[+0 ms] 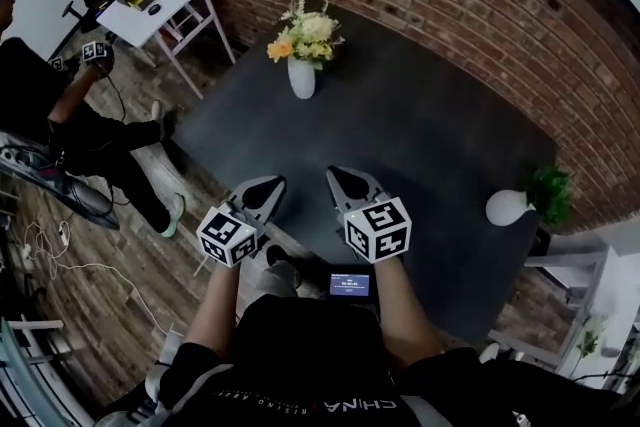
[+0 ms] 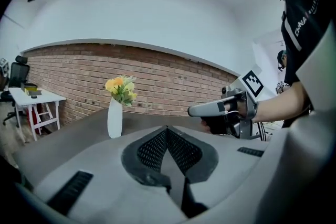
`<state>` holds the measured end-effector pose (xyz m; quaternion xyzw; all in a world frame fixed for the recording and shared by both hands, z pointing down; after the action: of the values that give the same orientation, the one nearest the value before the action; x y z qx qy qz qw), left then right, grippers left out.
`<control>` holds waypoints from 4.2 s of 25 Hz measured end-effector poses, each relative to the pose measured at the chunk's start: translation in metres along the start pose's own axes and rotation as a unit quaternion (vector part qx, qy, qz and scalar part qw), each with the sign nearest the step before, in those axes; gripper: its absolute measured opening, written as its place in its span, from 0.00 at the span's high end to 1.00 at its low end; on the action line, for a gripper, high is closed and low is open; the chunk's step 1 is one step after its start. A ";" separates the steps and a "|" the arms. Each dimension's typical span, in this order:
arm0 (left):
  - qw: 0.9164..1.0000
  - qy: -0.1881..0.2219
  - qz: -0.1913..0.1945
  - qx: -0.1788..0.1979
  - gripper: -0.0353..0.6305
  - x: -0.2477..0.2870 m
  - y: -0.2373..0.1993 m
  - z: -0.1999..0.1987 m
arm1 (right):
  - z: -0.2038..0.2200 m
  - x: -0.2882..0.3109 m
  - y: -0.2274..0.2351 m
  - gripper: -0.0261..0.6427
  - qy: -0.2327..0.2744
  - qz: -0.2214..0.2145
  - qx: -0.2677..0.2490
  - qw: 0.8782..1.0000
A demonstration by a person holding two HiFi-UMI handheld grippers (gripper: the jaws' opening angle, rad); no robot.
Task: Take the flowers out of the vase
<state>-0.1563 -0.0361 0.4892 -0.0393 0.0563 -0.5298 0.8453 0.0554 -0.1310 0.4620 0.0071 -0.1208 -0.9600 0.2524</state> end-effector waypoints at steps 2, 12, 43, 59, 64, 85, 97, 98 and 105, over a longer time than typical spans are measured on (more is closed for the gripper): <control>1.000 -0.001 0.006 -0.001 0.94 0.011 -0.016 0.000 | 0.000 0.013 0.008 0.95 0.000 0.007 0.007 1.000; 0.998 -0.014 0.068 -0.001 0.94 0.064 -0.115 -0.011 | -0.018 0.097 0.033 0.95 0.012 0.066 0.007 0.998; 0.999 -0.012 0.048 -0.015 0.94 0.136 -0.183 -0.007 | -0.031 0.175 0.091 0.95 -0.015 0.072 -0.002 0.997; 0.998 -0.063 0.012 -0.005 0.55 0.184 -0.229 0.006 | -0.040 0.217 0.130 0.68 -0.039 0.023 0.023 0.999; 0.996 -0.086 0.013 0.011 0.42 0.211 -0.242 0.018 | -0.036 0.234 0.148 0.47 -0.058 0.011 0.018 0.998; 0.992 -0.069 0.079 0.067 0.46 0.269 -0.250 0.030 | -0.039 0.304 0.170 0.38 -0.046 -0.059 -0.013 0.997; 0.992 -0.072 0.078 0.073 0.46 0.271 -0.251 0.033 | -0.047 0.307 0.160 0.62 0.000 -0.061 -0.040 0.997; 0.992 -0.072 0.077 0.074 0.46 0.270 -0.251 0.033 | -0.047 0.306 0.160 0.66 0.002 -0.060 -0.038 0.997; 0.992 -0.074 0.070 0.076 0.46 0.271 -0.251 0.033 | -0.058 0.298 0.159 0.78 0.021 -0.056 -0.026 0.998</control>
<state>-0.2582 -0.3889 0.5385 -0.0098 -0.0439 -0.4674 0.8829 -0.1234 -0.4235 0.4577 0.0273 -0.0895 -0.9751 0.2010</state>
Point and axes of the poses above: the fingertips, and each gripper's own axes: x forward along the fingers, y to its right, z out of its underside, the point moved 10 cm from there along -x, backward along the fingers, and after that the axes turned 14 degrees about y, right-handed, at the moved point
